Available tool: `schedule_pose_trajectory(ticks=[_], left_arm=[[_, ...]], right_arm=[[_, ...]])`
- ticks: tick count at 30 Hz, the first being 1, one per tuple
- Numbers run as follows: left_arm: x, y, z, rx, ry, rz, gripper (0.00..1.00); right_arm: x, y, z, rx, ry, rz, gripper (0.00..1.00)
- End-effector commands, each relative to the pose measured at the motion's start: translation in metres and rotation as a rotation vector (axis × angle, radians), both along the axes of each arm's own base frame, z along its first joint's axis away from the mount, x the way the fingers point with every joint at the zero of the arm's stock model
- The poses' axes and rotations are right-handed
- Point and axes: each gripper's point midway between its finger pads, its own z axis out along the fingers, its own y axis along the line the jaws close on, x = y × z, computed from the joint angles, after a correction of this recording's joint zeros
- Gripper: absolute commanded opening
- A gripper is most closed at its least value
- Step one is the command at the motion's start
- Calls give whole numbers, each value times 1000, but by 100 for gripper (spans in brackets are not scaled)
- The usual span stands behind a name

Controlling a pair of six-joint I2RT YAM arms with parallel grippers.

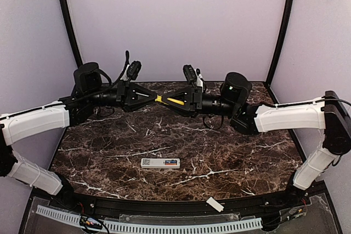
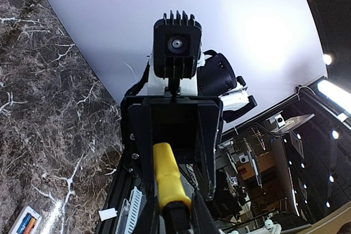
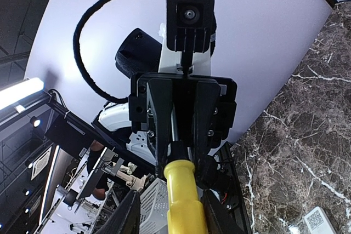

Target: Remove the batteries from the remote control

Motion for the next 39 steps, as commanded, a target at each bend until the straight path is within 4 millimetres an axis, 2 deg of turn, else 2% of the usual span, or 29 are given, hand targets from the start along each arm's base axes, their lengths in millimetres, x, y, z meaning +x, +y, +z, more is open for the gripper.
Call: schedule_pose_trajectory(ticks=[1, 7, 12, 20, 24, 28, 30, 32, 34, 39], left_arm=[[-4, 1, -12, 27, 20, -3, 0], [-4, 2, -12, 27, 20, -3, 0], [-5, 2, -14, 34, 22, -2, 0], [-6, 4, -17, 56, 19, 11, 0], [-5, 5, -22, 77, 21, 16, 3], [-6, 7, -29, 110, 10, 22, 18], [-6, 9, -32, 133, -5, 28, 31], [-5, 12, -38, 170, -18, 50, 52], [-4, 16, -43, 211, -37, 68, 63], [-6, 31, -64, 359, -90, 102, 76]], right_arm=[[-2, 1, 27, 67, -69, 14, 37], [-2, 3, 26, 64, -70, 21, 34], [-3, 3, 25, 59, -70, 28, 24], [-9, 2, 17, 28, -61, 34, 1], [-11, 1, 13, 6, -62, 29, 0], [-10, -1, 6, -38, -63, 5, 0], [-10, -4, 2, -60, -61, -13, 0], [-8, -7, -3, -86, -59, -32, 0], [-8, -11, -8, -118, -55, -51, 0], [-7, -25, -22, -203, -42, -112, 0]])
